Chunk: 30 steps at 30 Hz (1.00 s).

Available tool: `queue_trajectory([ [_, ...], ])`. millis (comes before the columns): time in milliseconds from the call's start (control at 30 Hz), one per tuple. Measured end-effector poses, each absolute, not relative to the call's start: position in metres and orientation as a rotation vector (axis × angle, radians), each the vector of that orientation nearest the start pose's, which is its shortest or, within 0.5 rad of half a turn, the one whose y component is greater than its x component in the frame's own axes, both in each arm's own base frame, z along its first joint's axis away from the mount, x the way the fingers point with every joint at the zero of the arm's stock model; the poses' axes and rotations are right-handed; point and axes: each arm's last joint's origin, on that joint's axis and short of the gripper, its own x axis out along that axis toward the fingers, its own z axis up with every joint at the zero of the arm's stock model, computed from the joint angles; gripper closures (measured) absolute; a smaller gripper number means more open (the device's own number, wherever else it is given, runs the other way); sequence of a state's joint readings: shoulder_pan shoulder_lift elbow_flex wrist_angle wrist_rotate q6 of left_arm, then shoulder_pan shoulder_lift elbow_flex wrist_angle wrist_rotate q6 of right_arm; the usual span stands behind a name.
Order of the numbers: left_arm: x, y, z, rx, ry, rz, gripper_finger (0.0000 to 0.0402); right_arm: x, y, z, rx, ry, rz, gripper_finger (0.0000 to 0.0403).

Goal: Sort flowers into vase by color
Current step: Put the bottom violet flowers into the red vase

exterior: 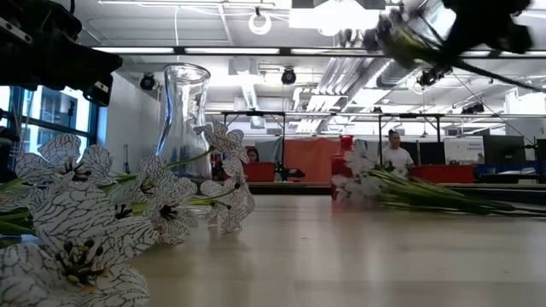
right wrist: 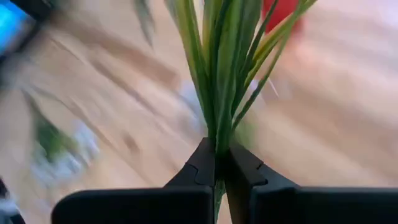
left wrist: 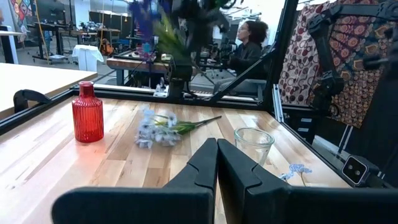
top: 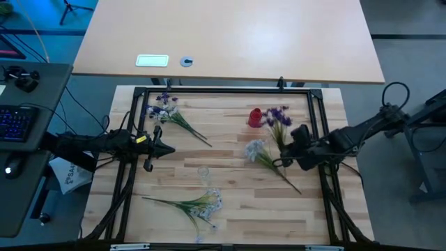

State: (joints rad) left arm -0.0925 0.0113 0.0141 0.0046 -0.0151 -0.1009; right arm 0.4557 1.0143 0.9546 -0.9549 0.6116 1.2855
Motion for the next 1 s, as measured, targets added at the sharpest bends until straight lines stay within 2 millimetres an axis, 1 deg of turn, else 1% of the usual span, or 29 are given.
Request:
queue_trajectory([
  [67,0.097,-0.009,0.168,-0.102,-0.003,-0.078,0.0401,0.176,0.061,0.303,0.617,0.500,-0.620,0.0400],
  [167,0.097,-0.009,0.168,-0.101,-0.004,-0.078,0.0402,0.190,0.052,0.310,0.496,0.381,-0.655,0.0401],
  [267,0.097,-0.009,0.168,-0.101,-0.004,-0.078,0.0402,0.203,0.035,0.317,0.406,0.294,-0.733,0.0402],
  [367,0.097,-0.009,0.168,-0.101,-0.004,-0.078,0.0402,0.217,0.011,0.327,0.345,0.211,-0.780,0.0402],
  [433,0.097,-0.009,0.168,-0.101,-0.003,-0.078,0.0402,0.228,-0.006,0.334,0.281,0.182,-0.716,0.0402],
  [533,0.097,-0.009,0.168,-0.101,-0.003,-0.078,0.0402,0.243,-0.035,0.343,0.199,0.131,-0.515,0.0402],
  [567,0.097,-0.009,0.168,-0.101,-0.004,-0.078,0.0401,0.246,-0.047,0.343,0.178,0.124,-0.483,0.0402],
  [600,0.097,-0.009,0.168,-0.102,-0.004,-0.078,0.0402,0.247,-0.058,0.341,0.169,0.128,-0.484,0.0402],
  [700,0.097,-0.009,0.168,-0.101,-0.004,-0.078,0.0401,0.244,-0.092,0.331,0.182,0.190,-0.570,0.0402],
  [767,0.097,-0.009,0.168,-0.101,-0.003,-0.078,0.0401,0.239,-0.109,0.324,0.189,0.243,-0.595,0.0403],
  [900,0.097,-0.009,0.168,-0.101,-0.004,-0.078,0.0401,0.231,-0.126,0.319,0.198,0.261,-0.570,0.0403],
  [933,0.097,-0.009,0.168,-0.101,-0.004,-0.078,0.0402,0.228,-0.128,0.315,0.198,0.251,-0.562,0.0403],
  [1000,0.097,-0.009,0.168,-0.101,-0.004,-0.078,0.0401,0.219,-0.129,0.298,0.234,0.255,-0.555,0.0403],
])
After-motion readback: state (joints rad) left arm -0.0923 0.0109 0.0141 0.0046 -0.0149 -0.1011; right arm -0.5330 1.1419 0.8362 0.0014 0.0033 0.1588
